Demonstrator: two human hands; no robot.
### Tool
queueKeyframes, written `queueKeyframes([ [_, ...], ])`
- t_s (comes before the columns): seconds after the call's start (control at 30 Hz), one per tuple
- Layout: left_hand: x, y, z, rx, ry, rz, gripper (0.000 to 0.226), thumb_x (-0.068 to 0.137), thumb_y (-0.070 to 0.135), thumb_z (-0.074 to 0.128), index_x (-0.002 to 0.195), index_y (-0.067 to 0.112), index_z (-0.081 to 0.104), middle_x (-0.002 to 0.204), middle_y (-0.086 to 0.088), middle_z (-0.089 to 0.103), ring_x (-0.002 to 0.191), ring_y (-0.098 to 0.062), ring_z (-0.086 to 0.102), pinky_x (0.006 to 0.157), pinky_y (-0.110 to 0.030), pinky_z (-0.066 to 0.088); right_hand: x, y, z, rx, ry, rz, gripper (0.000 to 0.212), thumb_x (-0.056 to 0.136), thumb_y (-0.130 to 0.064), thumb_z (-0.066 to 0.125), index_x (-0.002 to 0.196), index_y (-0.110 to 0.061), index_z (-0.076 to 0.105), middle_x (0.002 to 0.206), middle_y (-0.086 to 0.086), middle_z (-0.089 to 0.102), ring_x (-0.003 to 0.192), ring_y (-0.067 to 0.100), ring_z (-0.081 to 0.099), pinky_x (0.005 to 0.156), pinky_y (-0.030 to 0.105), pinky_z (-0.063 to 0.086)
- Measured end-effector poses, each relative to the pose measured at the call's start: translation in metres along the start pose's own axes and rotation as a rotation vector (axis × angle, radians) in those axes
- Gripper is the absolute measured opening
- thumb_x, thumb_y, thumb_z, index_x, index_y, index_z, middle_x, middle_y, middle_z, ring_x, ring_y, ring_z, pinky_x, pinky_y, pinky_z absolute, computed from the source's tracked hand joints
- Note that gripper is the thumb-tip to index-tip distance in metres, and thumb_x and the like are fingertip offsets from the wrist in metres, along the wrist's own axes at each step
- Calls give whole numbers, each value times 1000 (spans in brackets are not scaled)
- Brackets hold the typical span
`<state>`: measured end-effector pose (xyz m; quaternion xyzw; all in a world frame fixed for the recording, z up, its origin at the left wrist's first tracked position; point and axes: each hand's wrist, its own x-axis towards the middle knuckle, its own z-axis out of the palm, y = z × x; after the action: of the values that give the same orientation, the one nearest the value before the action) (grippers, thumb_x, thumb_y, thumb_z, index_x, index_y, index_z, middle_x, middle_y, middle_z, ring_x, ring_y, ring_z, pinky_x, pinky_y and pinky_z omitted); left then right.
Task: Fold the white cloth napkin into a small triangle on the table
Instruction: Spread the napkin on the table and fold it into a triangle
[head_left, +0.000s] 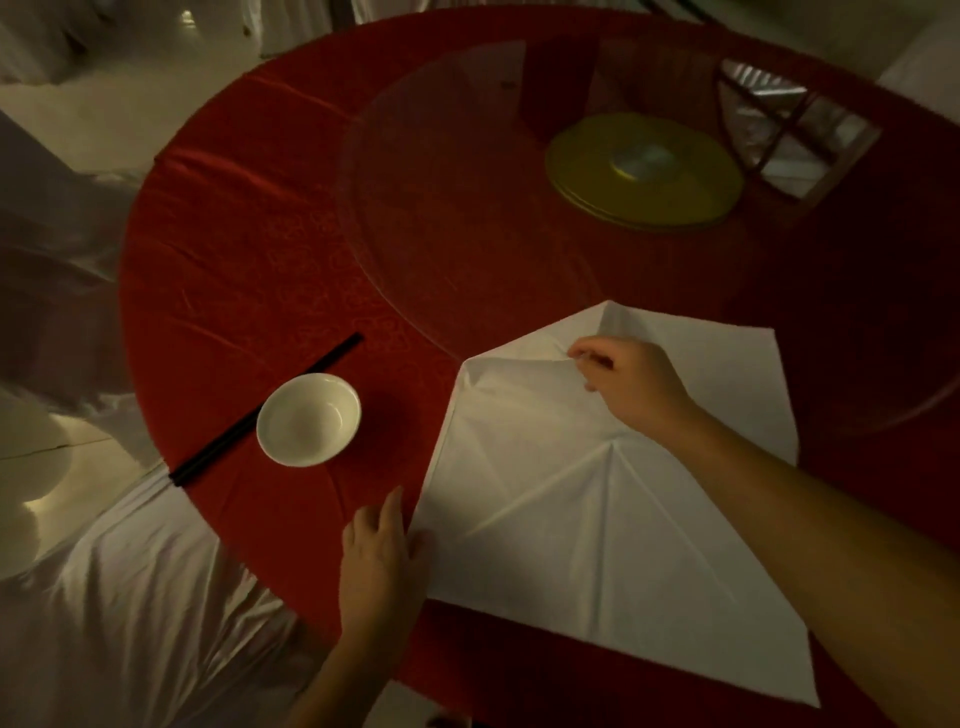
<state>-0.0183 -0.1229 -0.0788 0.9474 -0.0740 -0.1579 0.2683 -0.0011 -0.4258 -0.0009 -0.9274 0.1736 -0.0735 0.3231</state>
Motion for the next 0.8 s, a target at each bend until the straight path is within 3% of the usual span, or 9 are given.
queueKeyframes([
  [0.1, -1, -7, -5, -26, -30, 36, 60, 92, 35, 57, 145, 18, 34, 137, -10, 41, 124, -28, 37, 99, -43, 42, -60, 20, -5, 117, 20, 195, 13, 93, -23, 57, 100, -25, 68, 77, -16, 67, 69, 1, 65, 61, 16, 48],
  [0.2, 4, -10, -9, -65, -61, 47, 54, 90, 34, 60, 139, 19, 43, 133, -11, 44, 121, -29, 42, 97, -47, 44, -108, 38, -4, 227, 79, 382, 9, 87, -25, 62, 83, -28, 68, 72, -8, 71, 70, 8, 68, 68, 29, 55],
  [0.3, 7, -12, -8, -63, -73, 59, 49, 89, 36, 61, 134, 21, 49, 128, -11, 46, 116, -32, 46, 94, -49, 46, -145, 49, -4, 376, 166, 530, 12, 83, -26, 64, 73, -26, 71, 69, -1, 74, 67, 13, 71, 62, 29, 54],
  [0.5, 4, -22, -3, -37, -5, 153, 36, 90, 30, 60, 123, 17, 58, 119, -12, 53, 107, -31, 51, 85, -44, 47, -198, 66, -7, 479, 240, 677, 10, 84, -22, 65, 77, -21, 72, 76, 2, 74, 66, 12, 72, 56, 26, 50],
  [0.67, 0, -30, 2, -12, 42, 271, 25, 92, 21, 58, 114, 13, 65, 109, -9, 58, 97, -25, 52, 73, -32, 38, -226, 81, -7, 506, 239, 762, 11, 85, -15, 63, 94, -16, 69, 85, 5, 72, 67, 13, 72, 55, 25, 46],
  [0.8, -1, -36, 0, 6, 26, 303, 24, 92, 20, 58, 115, 13, 64, 111, -9, 58, 97, -24, 52, 76, -34, 40, -240, 85, -7, 573, 252, 855, 22, 84, -5, 63, 103, -16, 60, 85, 10, 72, 66, 17, 72, 52, 26, 46],
])
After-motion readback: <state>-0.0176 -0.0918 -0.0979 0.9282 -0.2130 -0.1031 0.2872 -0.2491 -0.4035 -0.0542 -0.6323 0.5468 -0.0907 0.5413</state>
